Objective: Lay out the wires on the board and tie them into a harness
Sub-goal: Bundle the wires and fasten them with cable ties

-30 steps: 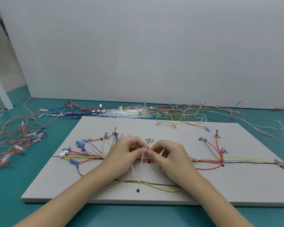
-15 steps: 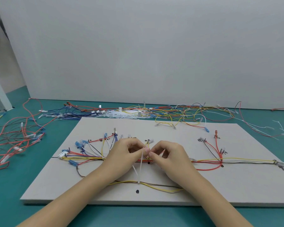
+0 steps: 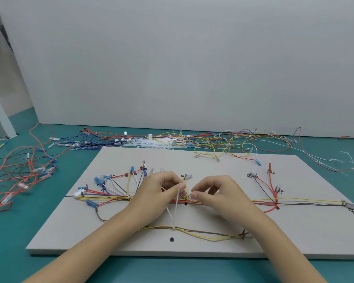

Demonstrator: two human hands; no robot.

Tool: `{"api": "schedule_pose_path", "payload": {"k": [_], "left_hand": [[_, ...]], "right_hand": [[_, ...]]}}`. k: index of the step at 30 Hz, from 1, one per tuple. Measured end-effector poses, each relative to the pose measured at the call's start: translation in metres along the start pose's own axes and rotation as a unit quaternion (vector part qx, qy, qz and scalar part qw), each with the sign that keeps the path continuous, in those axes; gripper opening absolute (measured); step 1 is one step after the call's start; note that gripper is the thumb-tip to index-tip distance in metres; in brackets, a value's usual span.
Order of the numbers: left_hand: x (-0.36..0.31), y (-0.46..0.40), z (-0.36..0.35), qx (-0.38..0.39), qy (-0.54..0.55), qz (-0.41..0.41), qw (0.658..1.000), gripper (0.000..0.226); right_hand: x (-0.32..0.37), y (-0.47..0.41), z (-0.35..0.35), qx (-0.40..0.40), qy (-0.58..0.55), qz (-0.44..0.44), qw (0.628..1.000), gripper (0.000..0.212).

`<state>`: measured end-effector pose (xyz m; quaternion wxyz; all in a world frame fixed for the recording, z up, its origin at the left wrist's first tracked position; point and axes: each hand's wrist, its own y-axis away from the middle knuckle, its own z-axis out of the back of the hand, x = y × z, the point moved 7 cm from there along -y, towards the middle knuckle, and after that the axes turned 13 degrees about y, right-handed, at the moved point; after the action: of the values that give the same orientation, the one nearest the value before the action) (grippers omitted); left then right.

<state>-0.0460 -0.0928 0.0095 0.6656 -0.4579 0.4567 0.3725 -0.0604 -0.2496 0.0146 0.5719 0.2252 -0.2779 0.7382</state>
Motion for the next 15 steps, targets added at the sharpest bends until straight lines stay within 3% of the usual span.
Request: {"api": "schedule_pose_path", "payload": {"k": [3, 8, 15], "left_hand": [[-0.0026, -0.0006, -0.0009, 0.004, 0.002, -0.001, 1.0, 0.015], [-0.0016, -0.0013, -0.0006, -0.006, -0.007, 0.005, 1.0, 0.012], [-0.0104, -0.0076, -0.0071, 0.024, -0.145, -0.053, 0.988, 0.014]], "right_hand": [[-0.0001, 0.0011, -0.0045, 0.032, 0.008, 0.008, 0.999, 0.006], [0.0003, -0.0001, -0.0045, 0.002, 0.063, 0.009, 0.998, 0.016], [0.0051, 0.0016, -0.0078, -0.019, 0.105, 0.03, 0.994, 0.01]]}}
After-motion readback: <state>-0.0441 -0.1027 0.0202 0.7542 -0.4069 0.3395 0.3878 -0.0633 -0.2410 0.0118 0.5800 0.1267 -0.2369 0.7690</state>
